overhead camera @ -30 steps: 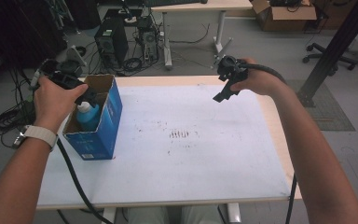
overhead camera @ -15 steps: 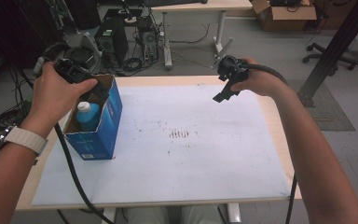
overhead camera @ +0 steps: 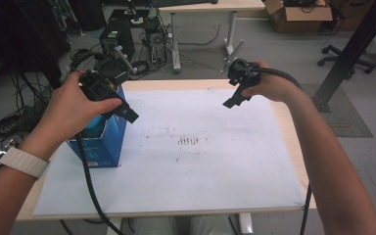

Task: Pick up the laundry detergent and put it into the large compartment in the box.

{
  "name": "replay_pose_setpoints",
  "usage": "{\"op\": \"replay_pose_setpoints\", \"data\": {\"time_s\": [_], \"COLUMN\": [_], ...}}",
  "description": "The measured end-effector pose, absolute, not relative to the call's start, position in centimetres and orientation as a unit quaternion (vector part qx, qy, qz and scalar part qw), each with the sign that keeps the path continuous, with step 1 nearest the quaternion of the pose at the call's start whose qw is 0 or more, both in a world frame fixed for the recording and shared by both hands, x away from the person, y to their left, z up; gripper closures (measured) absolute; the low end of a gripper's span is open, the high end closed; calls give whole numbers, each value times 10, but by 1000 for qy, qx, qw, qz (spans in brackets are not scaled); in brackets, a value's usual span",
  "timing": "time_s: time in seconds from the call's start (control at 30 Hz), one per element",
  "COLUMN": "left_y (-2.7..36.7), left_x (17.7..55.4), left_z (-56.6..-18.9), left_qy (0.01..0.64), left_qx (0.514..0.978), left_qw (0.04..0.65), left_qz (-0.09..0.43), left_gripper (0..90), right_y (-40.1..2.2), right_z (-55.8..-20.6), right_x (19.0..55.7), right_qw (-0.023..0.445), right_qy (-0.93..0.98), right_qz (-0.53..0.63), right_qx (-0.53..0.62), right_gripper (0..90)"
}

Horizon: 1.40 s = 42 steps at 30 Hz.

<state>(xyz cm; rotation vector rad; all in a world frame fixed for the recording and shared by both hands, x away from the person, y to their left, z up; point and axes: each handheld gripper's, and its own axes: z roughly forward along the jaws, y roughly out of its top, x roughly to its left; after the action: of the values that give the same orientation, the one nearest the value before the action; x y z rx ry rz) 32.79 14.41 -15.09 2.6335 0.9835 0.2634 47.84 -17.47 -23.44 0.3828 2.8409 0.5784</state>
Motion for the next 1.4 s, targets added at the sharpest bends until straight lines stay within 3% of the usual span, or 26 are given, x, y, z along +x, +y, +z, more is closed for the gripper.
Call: {"op": "replay_pose_setpoints", "data": {"time_s": [0.23,0.3,0.4,1.4], "left_y": [123,118,112,103], "left_x": [312,308,305,305], "left_z": [-161,-165,-169,-179], "left_qy": [249,235,229,212], "left_qx": [956,959,961,964], "left_qw": [147,148,148,153], "left_qz": [56,50,48,50], "left_gripper": [216,177,100,60], "right_y": [-175,-174,-174,-175], "right_z": [-234,-234,-234,-235], "right_x": [478,477,477,478], "right_qw": [109,108,108,109], "right_qy": [965,966,966,966], "right_qz": [198,198,198,196], "right_qx": [131,130,130,131], "right_gripper": [99,99,99,99]}}
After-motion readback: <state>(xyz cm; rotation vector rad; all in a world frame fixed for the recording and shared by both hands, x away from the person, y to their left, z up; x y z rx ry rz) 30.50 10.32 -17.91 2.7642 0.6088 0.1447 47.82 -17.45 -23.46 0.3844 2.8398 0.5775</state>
